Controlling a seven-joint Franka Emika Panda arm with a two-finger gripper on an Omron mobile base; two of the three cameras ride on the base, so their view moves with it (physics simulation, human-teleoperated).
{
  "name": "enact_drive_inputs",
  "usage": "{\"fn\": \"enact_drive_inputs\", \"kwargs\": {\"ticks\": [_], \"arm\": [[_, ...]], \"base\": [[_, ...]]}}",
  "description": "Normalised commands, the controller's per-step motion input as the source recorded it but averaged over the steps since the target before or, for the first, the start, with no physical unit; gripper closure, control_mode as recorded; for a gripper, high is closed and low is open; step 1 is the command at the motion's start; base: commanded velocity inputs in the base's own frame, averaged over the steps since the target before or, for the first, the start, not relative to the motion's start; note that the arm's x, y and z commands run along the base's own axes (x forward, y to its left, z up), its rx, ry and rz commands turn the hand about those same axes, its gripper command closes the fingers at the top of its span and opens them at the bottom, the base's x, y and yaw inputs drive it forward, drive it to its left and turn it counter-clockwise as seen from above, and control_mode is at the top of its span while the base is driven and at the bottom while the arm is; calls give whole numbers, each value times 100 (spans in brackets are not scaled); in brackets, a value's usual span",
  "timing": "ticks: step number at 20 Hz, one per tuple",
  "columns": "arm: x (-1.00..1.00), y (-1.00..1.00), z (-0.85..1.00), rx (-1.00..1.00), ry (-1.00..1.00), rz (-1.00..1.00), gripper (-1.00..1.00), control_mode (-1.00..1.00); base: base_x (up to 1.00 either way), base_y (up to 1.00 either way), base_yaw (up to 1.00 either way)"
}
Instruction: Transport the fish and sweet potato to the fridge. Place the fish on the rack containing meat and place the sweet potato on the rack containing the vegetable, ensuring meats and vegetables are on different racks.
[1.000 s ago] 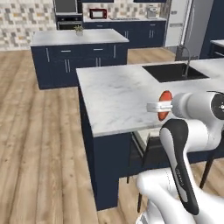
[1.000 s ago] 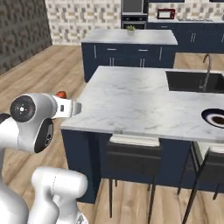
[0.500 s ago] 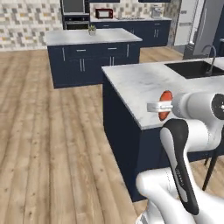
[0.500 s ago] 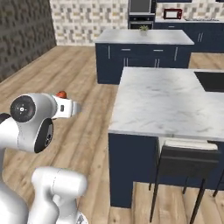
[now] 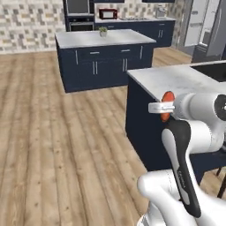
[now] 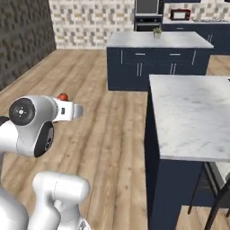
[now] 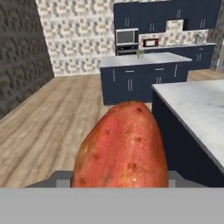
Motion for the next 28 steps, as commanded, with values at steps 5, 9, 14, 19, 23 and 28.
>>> {"fn": "enact_drive_inputs", "kwargs": {"ticks": [5, 9, 14, 19, 23, 28], "arm": [[0, 0, 0, 0, 0, 0, 100, 100], [0, 0, 0, 0, 0, 0, 100, 100], [0, 0, 0, 0, 0, 0, 100, 100], [0, 0, 0, 0, 0, 0, 100, 100], [0, 0, 0, 0, 0, 0, 100, 100], [0, 0, 0, 0, 0, 0, 100, 100]], "base": [[100, 86, -18], [100, 67, -32], [100, 63, -47], [100, 91, -55], [100, 94, -52], [100, 99, -45]]}}
